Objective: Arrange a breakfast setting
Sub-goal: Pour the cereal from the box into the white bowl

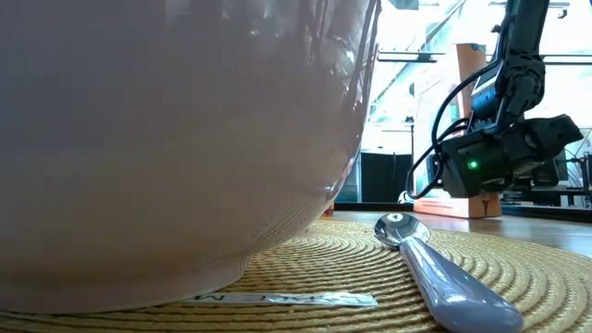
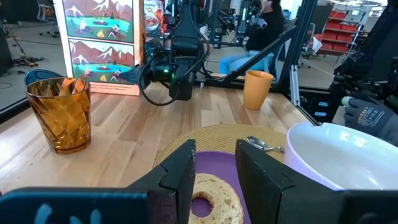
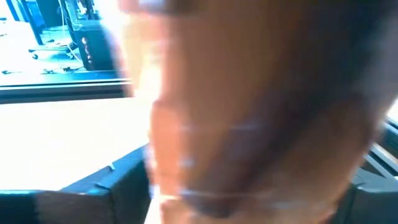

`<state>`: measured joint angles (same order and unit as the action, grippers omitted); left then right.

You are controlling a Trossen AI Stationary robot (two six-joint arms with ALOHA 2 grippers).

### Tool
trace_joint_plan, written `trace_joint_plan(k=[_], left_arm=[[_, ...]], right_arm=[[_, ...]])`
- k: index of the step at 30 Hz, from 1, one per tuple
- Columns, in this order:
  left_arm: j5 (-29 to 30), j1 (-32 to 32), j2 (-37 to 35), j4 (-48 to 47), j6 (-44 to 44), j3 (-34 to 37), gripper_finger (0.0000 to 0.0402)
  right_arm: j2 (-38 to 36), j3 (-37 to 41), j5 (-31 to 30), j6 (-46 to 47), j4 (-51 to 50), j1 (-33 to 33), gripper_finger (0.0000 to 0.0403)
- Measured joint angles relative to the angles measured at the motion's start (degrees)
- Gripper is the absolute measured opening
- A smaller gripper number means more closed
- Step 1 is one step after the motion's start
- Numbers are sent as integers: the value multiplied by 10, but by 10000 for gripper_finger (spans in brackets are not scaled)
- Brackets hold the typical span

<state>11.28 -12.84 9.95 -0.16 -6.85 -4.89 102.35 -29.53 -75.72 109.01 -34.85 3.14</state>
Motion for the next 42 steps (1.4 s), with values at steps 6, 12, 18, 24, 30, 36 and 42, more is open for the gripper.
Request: trace_joint_plan(k=[6,12,18,24,30,36,42], left_arm=[[0,0,0,0,0,0,104],[0,0,0,0,0,0,104],[0,0,0,0,0,0,104],[0,0,0,0,0,0,104],[0,0,0,0,0,0,104],[0,0,0,0,0,0,104],[0,0,0,0,0,0,104]], right_arm=[[0,0,11,0,0,0,245],[0,-1,20,4,0,-1,196],[0,-1,22,5,0,-2,166],[-6,-2,33,5,-4,-5,162],[-38,-1,56,4,-32,-18,161],[-68,-1,74,0,-63,-31,161],[-101,-1,85,0,-84,-49,161]])
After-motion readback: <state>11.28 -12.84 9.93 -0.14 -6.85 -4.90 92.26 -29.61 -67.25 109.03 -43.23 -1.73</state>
